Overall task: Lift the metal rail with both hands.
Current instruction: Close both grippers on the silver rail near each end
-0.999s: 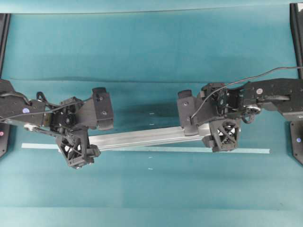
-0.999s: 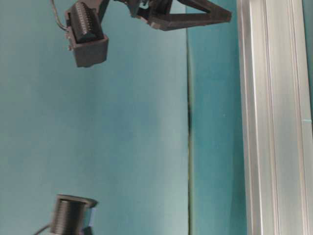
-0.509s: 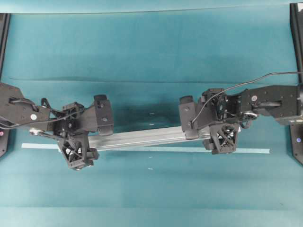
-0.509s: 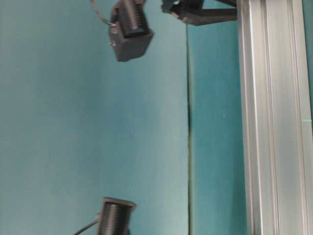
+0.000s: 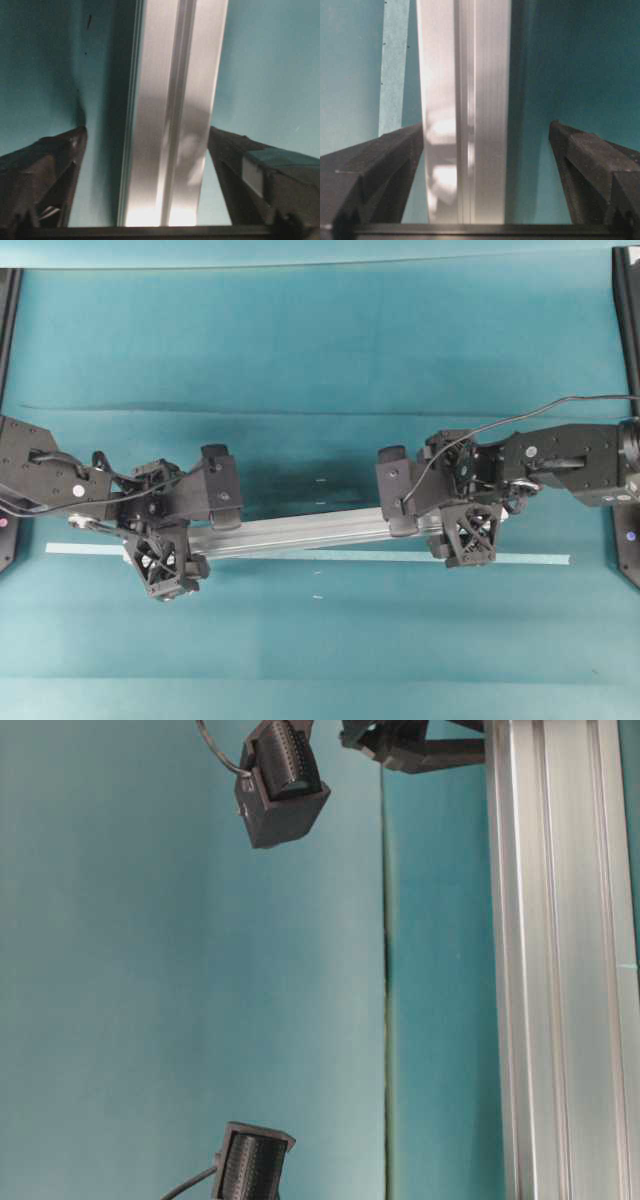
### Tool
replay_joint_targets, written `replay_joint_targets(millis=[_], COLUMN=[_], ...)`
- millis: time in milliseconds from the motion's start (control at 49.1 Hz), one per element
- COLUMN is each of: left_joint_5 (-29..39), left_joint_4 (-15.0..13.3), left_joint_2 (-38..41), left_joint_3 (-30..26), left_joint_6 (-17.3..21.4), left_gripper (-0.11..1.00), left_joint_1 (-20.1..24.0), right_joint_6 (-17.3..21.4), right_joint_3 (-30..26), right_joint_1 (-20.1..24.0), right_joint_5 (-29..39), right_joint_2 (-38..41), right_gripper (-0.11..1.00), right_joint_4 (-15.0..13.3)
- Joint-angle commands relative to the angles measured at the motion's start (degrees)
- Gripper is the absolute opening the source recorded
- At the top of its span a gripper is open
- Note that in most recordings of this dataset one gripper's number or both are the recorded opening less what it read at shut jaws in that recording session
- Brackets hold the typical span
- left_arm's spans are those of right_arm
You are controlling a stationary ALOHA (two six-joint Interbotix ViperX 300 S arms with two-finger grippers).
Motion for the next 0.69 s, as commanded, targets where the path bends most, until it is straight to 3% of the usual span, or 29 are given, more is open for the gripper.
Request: replay_joint_targets(millis=[0,82,183,224,265,673], left_joint_5=[-0.7,-1.14,-1.58,-1.85,-2.11,-2.29], left_joint_4=[0.26,0.26,0.26,0.09,0.09,0.26], left_joint_2=[-0.26,-0.44,-0.44,-0.44,-0.44,-0.44], left_joint_3=[-0.44,-0.44,-0.44,-0.35,-0.35,-0.35], left_joint_6=[-0.09,-0.62,-0.53,-0.26,-0.18,-0.44], left_gripper=[0.85,0.67,0.37,0.31,0.31,0.31], left_joint_1=[-0.09,-0.26,-0.26,-0.26,-0.35,-0.26], right_joint_6=[0.0,0.0,-0.09,-0.09,-0.09,-0.09], right_joint_3=[-0.44,-0.79,-1.05,-1.05,-1.05,-1.05], right_joint_1=[0.18,0.18,0.18,0.18,0.18,0.18], right_joint_5=[0.7,1.58,2.9,3.43,3.96,3.96], right_joint_2=[0.26,0.26,0.26,0.26,0.26,0.26], right_gripper=[0.93,0.79,0.53,0.44,0.39,0.39], right_joint_4=[0.26,0.26,0.26,0.26,0.26,0.26])
